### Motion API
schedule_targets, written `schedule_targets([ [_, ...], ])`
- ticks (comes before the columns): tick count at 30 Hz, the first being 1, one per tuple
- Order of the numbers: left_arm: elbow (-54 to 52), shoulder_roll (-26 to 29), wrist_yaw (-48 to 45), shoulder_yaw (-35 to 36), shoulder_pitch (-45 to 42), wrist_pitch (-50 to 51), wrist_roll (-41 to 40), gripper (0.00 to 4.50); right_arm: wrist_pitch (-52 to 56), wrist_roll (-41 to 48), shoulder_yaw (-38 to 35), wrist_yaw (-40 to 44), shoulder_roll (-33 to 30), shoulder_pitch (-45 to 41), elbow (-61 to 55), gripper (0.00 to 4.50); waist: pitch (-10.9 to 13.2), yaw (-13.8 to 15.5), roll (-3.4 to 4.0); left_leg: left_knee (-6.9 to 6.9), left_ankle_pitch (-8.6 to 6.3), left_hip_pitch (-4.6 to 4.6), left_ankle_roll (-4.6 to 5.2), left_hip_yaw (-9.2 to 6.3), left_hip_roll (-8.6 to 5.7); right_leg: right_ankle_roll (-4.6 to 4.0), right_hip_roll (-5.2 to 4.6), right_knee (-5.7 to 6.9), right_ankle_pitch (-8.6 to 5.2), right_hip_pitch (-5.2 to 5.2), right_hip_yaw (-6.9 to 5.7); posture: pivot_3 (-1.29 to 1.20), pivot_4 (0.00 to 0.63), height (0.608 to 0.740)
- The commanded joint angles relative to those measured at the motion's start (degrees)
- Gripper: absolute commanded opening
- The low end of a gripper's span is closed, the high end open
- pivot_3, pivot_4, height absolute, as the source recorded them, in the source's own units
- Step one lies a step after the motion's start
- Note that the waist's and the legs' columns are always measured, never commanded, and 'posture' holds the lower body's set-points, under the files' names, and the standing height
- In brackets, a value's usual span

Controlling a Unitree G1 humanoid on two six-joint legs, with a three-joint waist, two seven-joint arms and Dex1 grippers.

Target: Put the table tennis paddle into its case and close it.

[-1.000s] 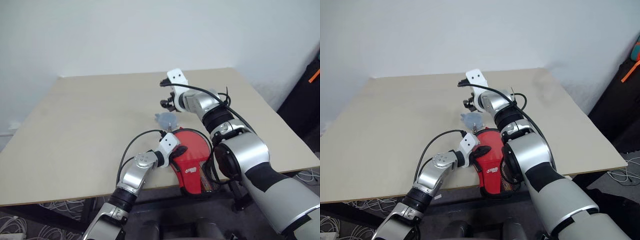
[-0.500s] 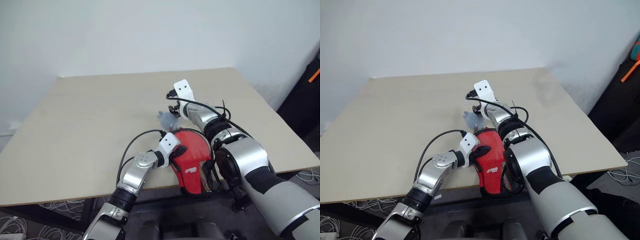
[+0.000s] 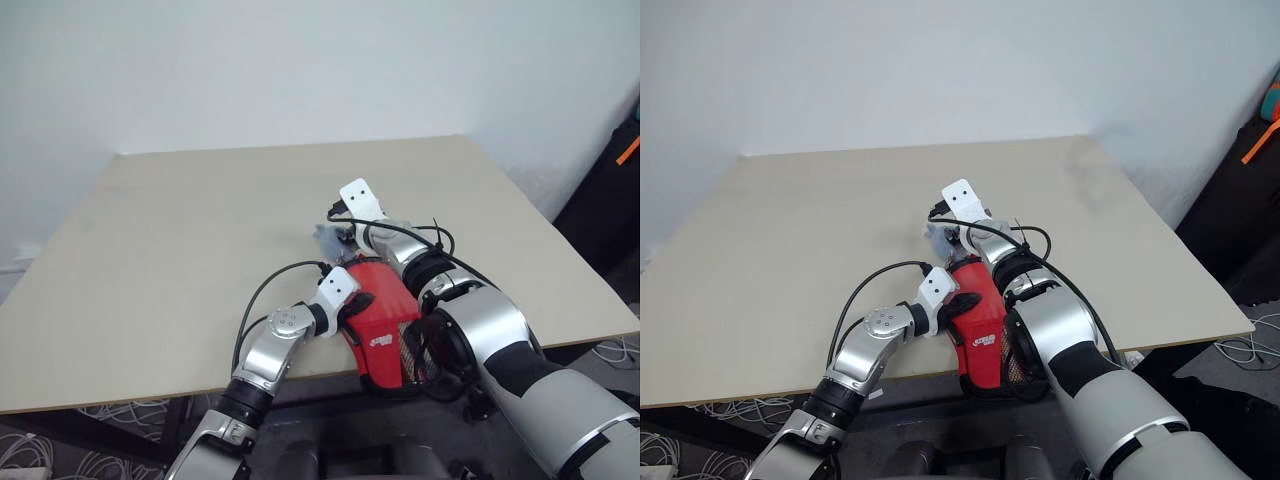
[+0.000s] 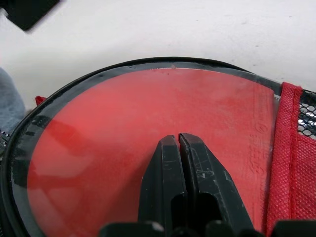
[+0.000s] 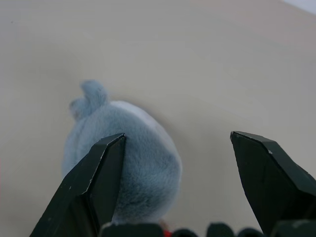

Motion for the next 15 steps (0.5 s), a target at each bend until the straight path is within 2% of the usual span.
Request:
schedule_targets([
  [1, 0.76, -0.05, -0.28, -1.49, 1.19, 1.60, 1.04, 0.00, -0.10, -0.70, 0.61, 1.63, 0.35, -0.37, -1.49, 3.67, 0.00, 0.00, 0.00, 0.00, 0.00, 0.00, 0.00, 0.00, 0.00, 0.00, 0.00, 0.00, 0.00, 0.00, 0.00, 0.00, 0.000, 0.740],
  [10, 1.30, -0.54, -0.20, -1.57, 1.05, 1.51, 1.04, 0.00, 0.73, -4.92, 6.61, 13.08, -1.03, 0.02, -1.98, 3.67, 0.00, 0.04, 0.00, 0.00, 0.00, 0.01, 0.00, -0.01, 0.00, 0.01, 0.00, 0.00, 0.00, 0.02, -0.01, 0.00, 0.000, 0.740],
  [15, 1.56, -0.76, -0.15, -1.51, 0.97, 1.33, 1.09, 0.00, 0.79, -6.39, 8.80, 16.46, -1.67, 0.21, -2.37, 3.67, 0.00, 0.05, 0.00, 0.00, 0.00, 0.02, 0.00, -0.01, -0.01, 0.01, 0.00, 0.00, -0.01, 0.02, -0.02, 0.00, 0.000, 0.740],
])
